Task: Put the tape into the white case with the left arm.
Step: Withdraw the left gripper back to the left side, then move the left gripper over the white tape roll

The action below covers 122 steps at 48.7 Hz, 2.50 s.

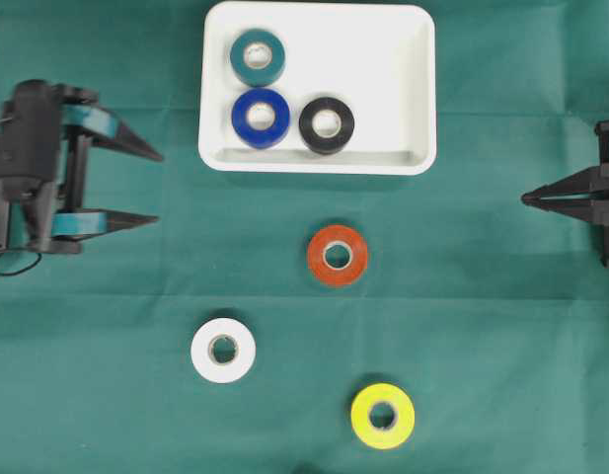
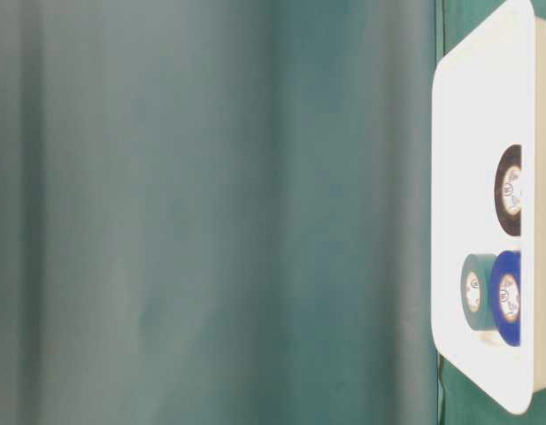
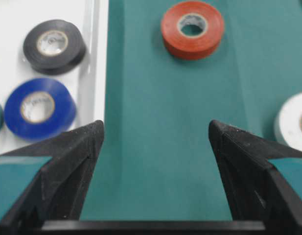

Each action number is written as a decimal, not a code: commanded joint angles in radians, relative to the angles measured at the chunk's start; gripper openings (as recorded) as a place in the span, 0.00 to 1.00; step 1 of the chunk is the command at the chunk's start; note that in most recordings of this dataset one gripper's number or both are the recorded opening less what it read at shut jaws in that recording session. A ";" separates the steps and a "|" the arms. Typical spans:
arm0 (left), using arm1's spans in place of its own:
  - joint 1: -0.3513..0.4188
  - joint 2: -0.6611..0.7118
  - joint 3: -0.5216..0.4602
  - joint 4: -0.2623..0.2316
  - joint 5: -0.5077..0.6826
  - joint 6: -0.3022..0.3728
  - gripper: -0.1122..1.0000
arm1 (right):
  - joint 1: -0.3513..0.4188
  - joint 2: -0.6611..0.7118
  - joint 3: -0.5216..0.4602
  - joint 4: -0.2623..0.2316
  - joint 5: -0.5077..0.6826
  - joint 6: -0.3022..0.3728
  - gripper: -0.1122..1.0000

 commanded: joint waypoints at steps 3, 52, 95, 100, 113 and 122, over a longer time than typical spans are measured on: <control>-0.003 -0.089 0.043 -0.003 -0.008 -0.028 0.87 | -0.003 0.006 -0.011 0.000 -0.011 0.002 0.02; -0.146 -0.193 0.112 -0.002 0.014 -0.041 0.86 | -0.002 0.005 -0.009 0.000 -0.011 0.002 0.02; -0.207 -0.201 0.127 -0.002 0.018 -0.040 0.85 | -0.002 0.005 -0.009 0.000 -0.011 0.002 0.02; -0.210 -0.192 0.124 -0.002 0.017 -0.040 0.85 | -0.002 0.005 -0.009 0.000 -0.011 0.002 0.02; -0.258 -0.078 0.075 -0.002 -0.011 -0.037 0.85 | -0.002 0.005 -0.011 0.000 -0.011 0.002 0.02; -0.295 0.101 -0.002 0.000 -0.023 -0.032 0.85 | -0.002 0.005 -0.011 0.000 -0.011 0.002 0.02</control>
